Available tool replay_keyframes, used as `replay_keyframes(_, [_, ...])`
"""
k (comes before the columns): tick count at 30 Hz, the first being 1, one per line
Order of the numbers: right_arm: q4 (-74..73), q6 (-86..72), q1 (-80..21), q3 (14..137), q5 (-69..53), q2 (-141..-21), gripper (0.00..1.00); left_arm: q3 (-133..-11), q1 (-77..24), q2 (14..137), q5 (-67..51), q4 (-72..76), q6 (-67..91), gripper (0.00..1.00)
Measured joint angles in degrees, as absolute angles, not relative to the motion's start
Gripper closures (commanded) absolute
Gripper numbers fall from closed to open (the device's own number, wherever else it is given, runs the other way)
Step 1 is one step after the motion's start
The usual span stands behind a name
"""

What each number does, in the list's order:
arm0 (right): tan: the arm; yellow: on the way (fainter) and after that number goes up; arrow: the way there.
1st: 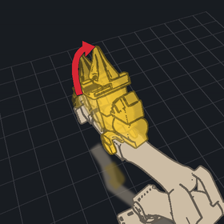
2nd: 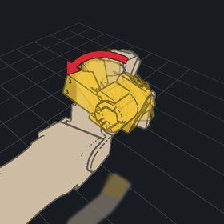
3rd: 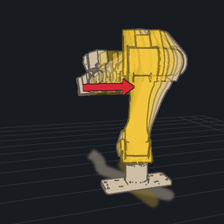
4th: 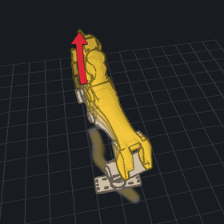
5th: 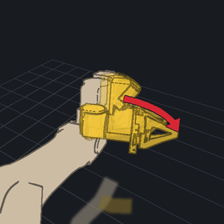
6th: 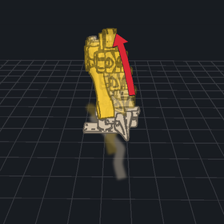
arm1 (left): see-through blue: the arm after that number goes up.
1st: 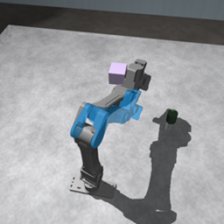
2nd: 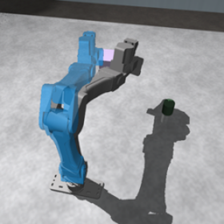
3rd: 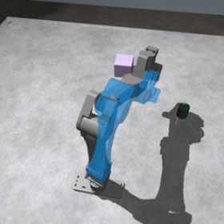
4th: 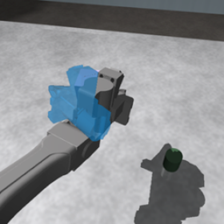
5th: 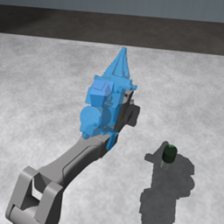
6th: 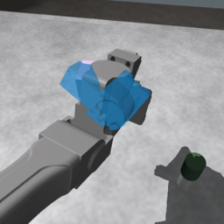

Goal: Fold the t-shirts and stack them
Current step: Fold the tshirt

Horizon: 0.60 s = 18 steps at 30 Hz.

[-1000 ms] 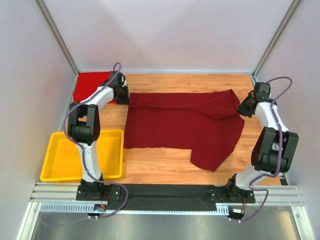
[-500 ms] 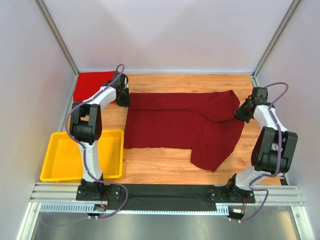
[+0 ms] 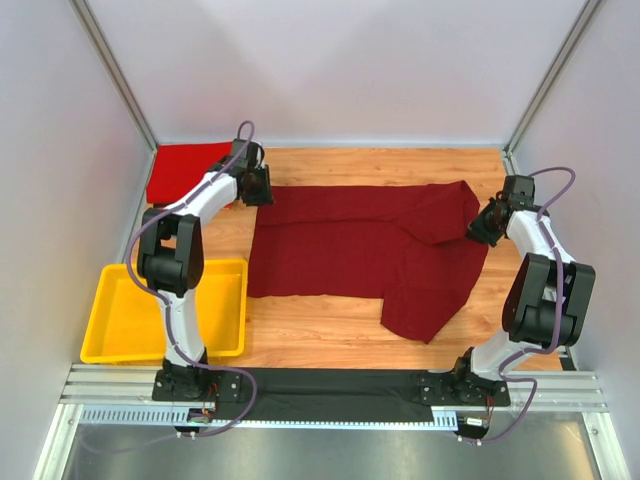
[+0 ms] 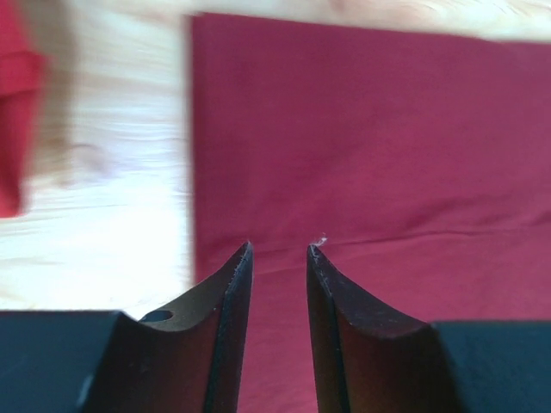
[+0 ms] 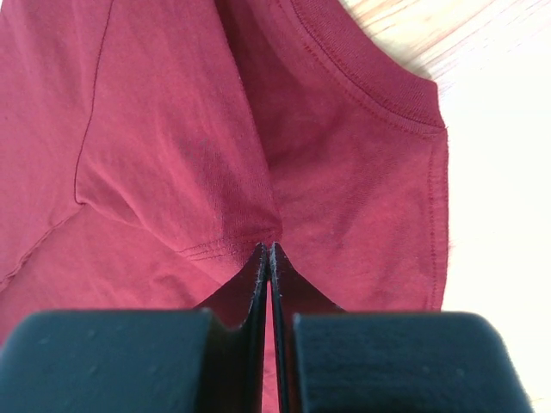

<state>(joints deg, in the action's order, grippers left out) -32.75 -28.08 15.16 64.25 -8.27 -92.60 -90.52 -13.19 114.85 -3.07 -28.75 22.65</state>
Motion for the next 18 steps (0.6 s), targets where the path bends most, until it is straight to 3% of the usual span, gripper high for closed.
replay_keyframes(9, [-33.0, -28.6, 15.1, 64.2, -8.6, -92.6, 0.99, -90.3, -15.9, 119.1, -4.1, -27.7, 23.8, 0.66])
replay_keyframes(18, [-35.4, -29.3, 15.2, 64.9, -5.3, -92.7, 0.95, -94.1, -15.2, 122.6, -1.3, -33.1, 24.7, 0.62])
